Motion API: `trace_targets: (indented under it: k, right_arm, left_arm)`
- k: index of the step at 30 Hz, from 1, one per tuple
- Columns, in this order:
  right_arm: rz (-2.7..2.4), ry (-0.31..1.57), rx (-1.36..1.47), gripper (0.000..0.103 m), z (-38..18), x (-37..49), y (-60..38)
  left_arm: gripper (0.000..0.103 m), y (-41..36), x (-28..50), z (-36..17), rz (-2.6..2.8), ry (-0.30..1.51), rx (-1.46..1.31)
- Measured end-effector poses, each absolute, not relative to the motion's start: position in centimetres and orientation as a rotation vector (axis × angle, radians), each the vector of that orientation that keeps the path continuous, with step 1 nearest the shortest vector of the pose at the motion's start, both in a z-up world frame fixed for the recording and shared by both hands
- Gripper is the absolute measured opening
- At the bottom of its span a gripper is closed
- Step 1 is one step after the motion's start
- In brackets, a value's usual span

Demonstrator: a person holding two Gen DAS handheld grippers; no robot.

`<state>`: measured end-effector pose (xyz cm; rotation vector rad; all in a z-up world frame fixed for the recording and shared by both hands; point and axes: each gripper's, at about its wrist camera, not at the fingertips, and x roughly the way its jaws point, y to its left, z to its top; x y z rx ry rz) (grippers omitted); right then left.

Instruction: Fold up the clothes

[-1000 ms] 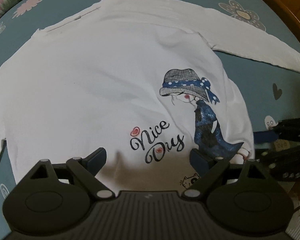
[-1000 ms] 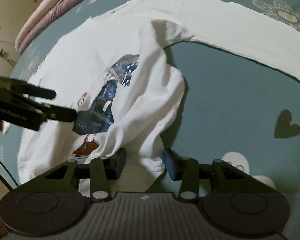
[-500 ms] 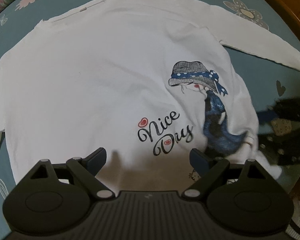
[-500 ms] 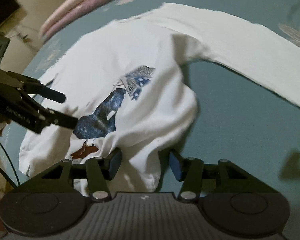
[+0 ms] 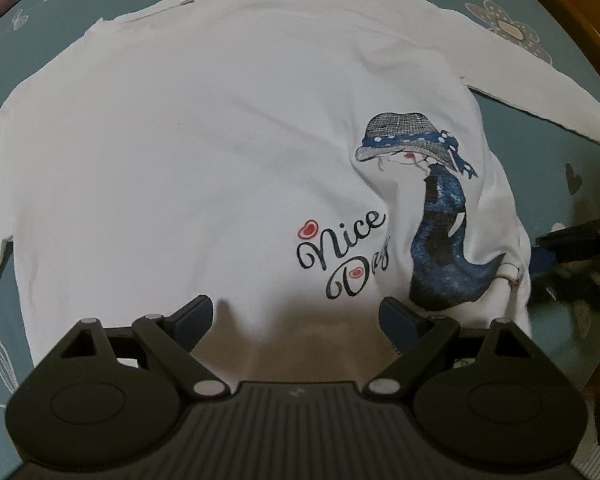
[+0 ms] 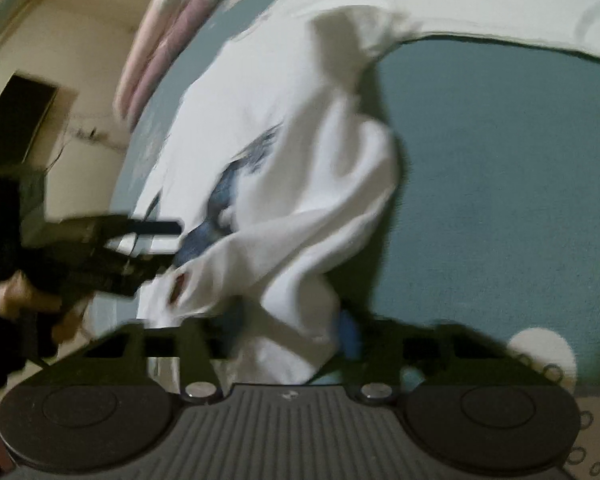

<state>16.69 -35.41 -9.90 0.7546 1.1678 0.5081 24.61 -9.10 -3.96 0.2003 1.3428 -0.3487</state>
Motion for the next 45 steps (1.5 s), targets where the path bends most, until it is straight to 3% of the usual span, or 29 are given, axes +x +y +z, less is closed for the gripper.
trace_targets:
  k: [6,16,18,20,22,25,29,45]
  right_arm:
    - [0.448,1.214,0.753,0.013,-8.5,14.4,-36.2]
    - [0.274,1.246,0.722,0.010,-2.4,9.7,-40.3]
    - [0.238,1.252,0.700,0.004,-1.5,9.6,-40.9]
    - [0.212,1.284,0.633,0.004,-1.5,9.9,-41.3]
    - [0.162,1.325,0.478,0.009,-1.8,10.0,-41.7]
    - [0.160,1.313,0.514,0.013,-2.3,10.5,-42.5]
    - [0.200,1.249,0.596,0.030,-3.3,10.9,-42.4]
    - [0.193,0.912,1.135,0.037,-11.0,23.1,-43.0]
  left_arm:
    - [0.090,-9.1,24.6,-3.8,-0.368,1.350,0.225]
    - [0.090,-10.0,24.4,-4.0,-0.383,1.366,0.227]
    - [0.090,-10.2,24.4,-4.0,-0.390,1.364,0.226]
    - [0.090,-10.4,24.3,-4.0,-0.396,1.361,0.227]
    - [0.090,-10.4,24.3,-4.0,-0.393,1.361,0.232]
    - [0.090,-10.3,24.3,-4.0,-0.384,1.362,0.236]
    - [0.090,-9.6,23.7,-4.0,-0.374,1.375,0.234]
    - [0.090,-6.5,23.3,-5.1,-0.336,1.396,0.154]
